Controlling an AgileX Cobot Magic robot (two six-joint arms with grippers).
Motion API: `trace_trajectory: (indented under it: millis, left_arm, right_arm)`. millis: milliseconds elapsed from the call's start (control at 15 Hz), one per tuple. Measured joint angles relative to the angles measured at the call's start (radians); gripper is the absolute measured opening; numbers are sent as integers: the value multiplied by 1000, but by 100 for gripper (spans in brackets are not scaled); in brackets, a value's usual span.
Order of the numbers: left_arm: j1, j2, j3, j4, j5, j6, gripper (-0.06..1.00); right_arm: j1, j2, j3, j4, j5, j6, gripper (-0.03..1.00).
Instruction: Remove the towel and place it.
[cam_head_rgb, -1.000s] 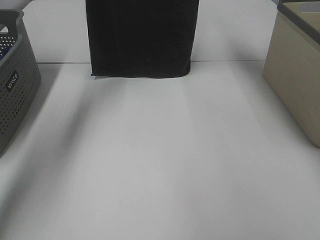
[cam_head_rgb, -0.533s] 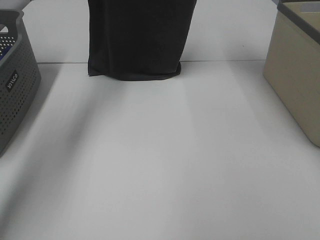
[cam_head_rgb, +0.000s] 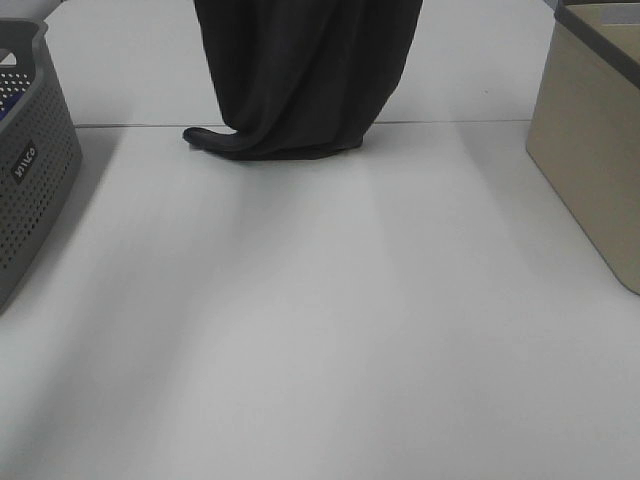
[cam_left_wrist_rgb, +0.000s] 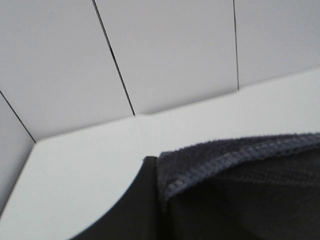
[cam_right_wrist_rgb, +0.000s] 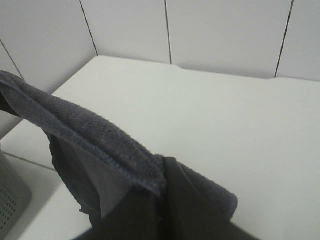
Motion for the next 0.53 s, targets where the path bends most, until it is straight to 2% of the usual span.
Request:
trace_trajectory:
  millis: [133,200,267,400,467,533]
  left_arm:
    - [0,-38,1,-115,154,92,0]
    - [0,-55,1,-139,200,113,0]
    - [0,-89,0,-182,290,149,0]
    - [-1,-164,0,-247,451,197,0]
    - [-3,-204,0,-275,513,231,0]
    - [-3,-231,1,-299,527,250,0]
  right_arm:
    - [0,-6,0,1,62,-12,2]
    - [0,-11,0,1,80,-13,2]
    - [0,-23,0,4,123,-16,2]
    - [0,-62,0,22,249,-17,2]
    - [0,-87,0,33,352,-18,2]
    - [0,-101,0,34,415,-20,2]
